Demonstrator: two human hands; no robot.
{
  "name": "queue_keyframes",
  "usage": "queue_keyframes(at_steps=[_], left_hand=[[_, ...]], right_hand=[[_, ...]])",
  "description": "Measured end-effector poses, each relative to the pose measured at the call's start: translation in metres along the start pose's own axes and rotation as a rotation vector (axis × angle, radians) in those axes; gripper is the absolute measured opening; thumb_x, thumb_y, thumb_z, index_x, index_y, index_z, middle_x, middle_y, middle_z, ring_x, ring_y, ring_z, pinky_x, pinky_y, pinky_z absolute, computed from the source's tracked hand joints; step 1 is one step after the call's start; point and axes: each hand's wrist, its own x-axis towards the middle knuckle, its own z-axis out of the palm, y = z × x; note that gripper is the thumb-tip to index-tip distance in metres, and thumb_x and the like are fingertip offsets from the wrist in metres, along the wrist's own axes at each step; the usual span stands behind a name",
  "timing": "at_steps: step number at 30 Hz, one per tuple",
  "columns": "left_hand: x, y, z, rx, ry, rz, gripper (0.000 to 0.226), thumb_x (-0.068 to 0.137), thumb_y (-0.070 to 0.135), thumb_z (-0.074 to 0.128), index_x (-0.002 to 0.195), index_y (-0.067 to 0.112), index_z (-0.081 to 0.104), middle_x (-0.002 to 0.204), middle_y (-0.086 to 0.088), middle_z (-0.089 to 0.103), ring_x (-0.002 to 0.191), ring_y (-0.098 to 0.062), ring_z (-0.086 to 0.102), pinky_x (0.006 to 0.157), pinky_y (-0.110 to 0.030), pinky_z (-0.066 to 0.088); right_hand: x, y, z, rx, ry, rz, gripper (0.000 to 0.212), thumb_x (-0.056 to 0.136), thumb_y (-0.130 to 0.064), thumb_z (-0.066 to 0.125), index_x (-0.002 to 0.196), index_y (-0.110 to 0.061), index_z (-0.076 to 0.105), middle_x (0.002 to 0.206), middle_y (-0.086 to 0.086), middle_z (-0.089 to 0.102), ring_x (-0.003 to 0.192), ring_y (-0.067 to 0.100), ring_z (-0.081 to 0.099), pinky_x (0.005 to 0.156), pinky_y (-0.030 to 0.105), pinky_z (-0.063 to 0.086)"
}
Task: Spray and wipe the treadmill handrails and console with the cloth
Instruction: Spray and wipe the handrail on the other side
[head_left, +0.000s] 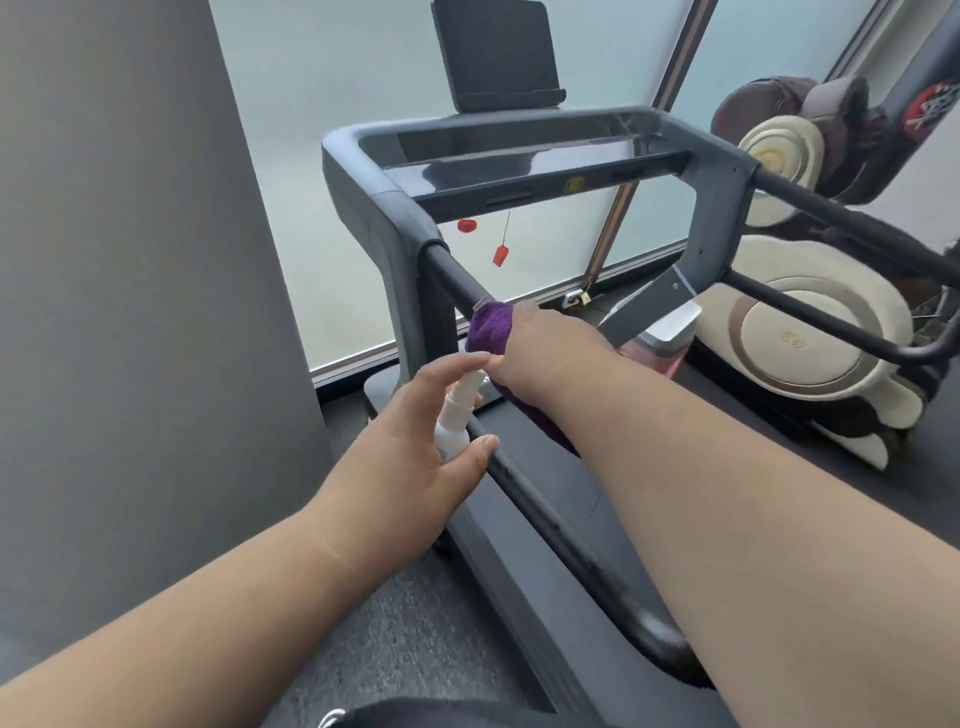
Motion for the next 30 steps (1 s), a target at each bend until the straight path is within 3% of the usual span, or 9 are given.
queue_keyframes(at_steps=[6, 11, 15, 21, 25, 30], left_hand=[[-0.040, 0.033, 0.043, -0.014, 0.014, -0.026, 0.062, 0.088, 0.041, 0.068, 0.128, 0.072, 0.032, 0.119, 0.030, 0.055, 0.075, 0.010, 0.056, 0.072, -0.025, 0.046], [-0.066, 0.057, 0.067, -0.012, 0.022, -0.028, 0.062, 0.089, 0.037, 0.068, 0.126, 0.072, 0.033, 0.119, 0.021, 0.056, 0.060, 0.008, 0.054, 0.062, -0.027, 0.046], [-0.081, 0.071, 0.084, 0.002, 0.021, -0.017, 0.062, 0.089, 0.037, 0.068, 0.125, 0.072, 0.033, 0.117, 0.019, 0.057, 0.065, 0.002, 0.057, 0.064, -0.028, 0.047], [-0.100, 0.080, 0.106, 0.002, 0.001, -0.022, 0.062, 0.088, 0.038, 0.069, 0.127, 0.071, 0.034, 0.118, 0.021, 0.058, 0.091, 0.000, 0.061, 0.078, -0.028, 0.050], [-0.111, 0.080, 0.113, 0.045, -0.027, -0.025, 0.063, 0.088, 0.040, 0.071, 0.127, 0.072, 0.033, 0.118, 0.029, 0.058, 0.081, 0.007, 0.060, 0.074, -0.023, 0.047], [-0.119, 0.076, 0.119, 0.085, -0.062, -0.042, 0.062, 0.087, 0.043, 0.069, 0.129, 0.070, 0.032, 0.122, 0.031, 0.056, 0.075, 0.012, 0.055, 0.072, -0.022, 0.045]], right_hand=[[-0.058, 0.040, 0.005, 0.025, -0.009, -0.011, 0.052, 0.085, -0.049, 0.058, 0.122, -0.015, 0.042, 0.106, 0.008, 0.054, 0.094, 0.031, 0.055, 0.069, 0.037, 0.041], [-0.103, 0.074, 0.010, 0.036, -0.015, -0.013, 0.044, 0.082, -0.049, 0.057, 0.106, -0.018, 0.037, 0.092, 0.004, 0.048, 0.079, 0.029, 0.048, 0.065, 0.036, 0.039], [-0.137, 0.099, 0.015, 0.061, 0.025, -0.035, 0.050, 0.081, -0.050, 0.057, 0.115, -0.017, 0.042, 0.095, 0.006, 0.052, 0.084, 0.031, 0.054, 0.067, 0.036, 0.040], [-0.192, 0.126, 0.037, 0.183, 0.271, -0.062, 0.060, 0.083, -0.054, 0.061, 0.130, -0.023, 0.042, 0.108, 0.005, 0.057, 0.088, 0.029, 0.061, 0.069, 0.034, 0.043], [-0.218, 0.144, 0.067, 0.380, 0.428, -0.073, 0.066, 0.082, -0.048, 0.067, 0.138, -0.027, 0.042, 0.117, 0.006, 0.056, 0.094, 0.032, 0.062, 0.077, 0.040, 0.050], [-0.234, 0.153, 0.112, 0.723, 0.592, -0.032, 0.067, 0.079, -0.046, 0.071, 0.137, -0.027, 0.043, 0.119, 0.002, 0.057, 0.098, 0.023, 0.060, 0.079, 0.035, 0.050]])
